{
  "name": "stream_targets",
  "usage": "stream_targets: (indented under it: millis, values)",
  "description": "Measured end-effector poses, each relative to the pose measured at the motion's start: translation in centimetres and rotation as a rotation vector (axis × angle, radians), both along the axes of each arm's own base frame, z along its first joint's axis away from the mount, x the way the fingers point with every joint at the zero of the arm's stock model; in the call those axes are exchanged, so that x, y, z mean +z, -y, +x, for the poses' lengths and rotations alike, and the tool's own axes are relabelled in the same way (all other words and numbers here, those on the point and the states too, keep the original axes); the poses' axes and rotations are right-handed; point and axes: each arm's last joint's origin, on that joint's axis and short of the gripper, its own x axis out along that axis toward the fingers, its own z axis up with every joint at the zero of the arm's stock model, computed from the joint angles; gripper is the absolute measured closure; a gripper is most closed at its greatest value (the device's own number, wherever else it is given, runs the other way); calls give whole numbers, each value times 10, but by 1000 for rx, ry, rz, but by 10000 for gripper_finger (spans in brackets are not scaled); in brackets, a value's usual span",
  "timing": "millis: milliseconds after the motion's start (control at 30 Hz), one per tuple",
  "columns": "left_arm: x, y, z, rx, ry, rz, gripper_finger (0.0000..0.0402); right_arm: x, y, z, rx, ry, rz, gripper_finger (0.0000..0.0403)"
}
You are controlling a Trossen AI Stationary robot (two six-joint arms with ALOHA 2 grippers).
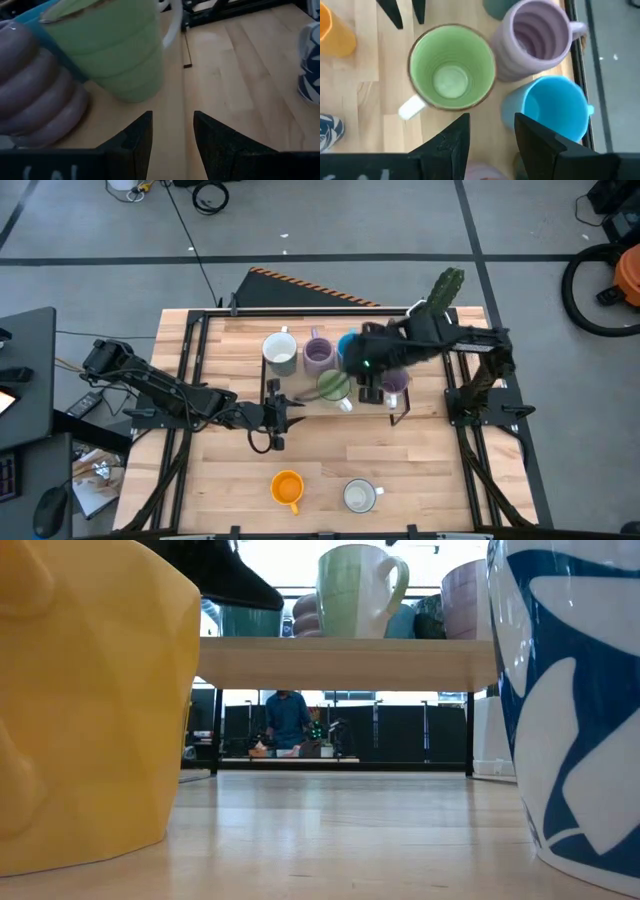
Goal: Place coffee mugs
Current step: Adjust the green mug on the shelf
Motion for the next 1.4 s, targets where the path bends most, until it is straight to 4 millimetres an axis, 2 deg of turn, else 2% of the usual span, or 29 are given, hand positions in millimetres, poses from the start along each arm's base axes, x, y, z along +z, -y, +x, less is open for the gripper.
stream_targets:
  millis: [200,333,533,633,733,933,1067,1233,1400]
  values:
    - [5,-3,2,-3,37,24,253,-14,-32,-22,62,141,-30,242]
    - [6,-7,5,5,56,25,253,-44,-47,-32,126,226,-54,242]
    - [9,-13,8,12,81,53,253,-79,-61,-54,214,337,-166,242]
    - [10,-13,8,12,90,46,253,-76,-61,-63,222,408,-161,242]
    - [10,-13,8,12,93,43,253,-80,-63,-66,224,398,-155,242]
    - [12,-21,11,58,120,-8,253,-93,-71,-52,266,338,-193,243]
    - [11,-22,11,67,118,-18,253,-90,-75,-44,325,300,-244,243]
    - [-2,-23,19,95,94,-60,253,-87,-75,-43,351,270,-268,243]
    - [-18,-22,27,140,64,-28,253,-91,-74,-47,380,213,-261,243]
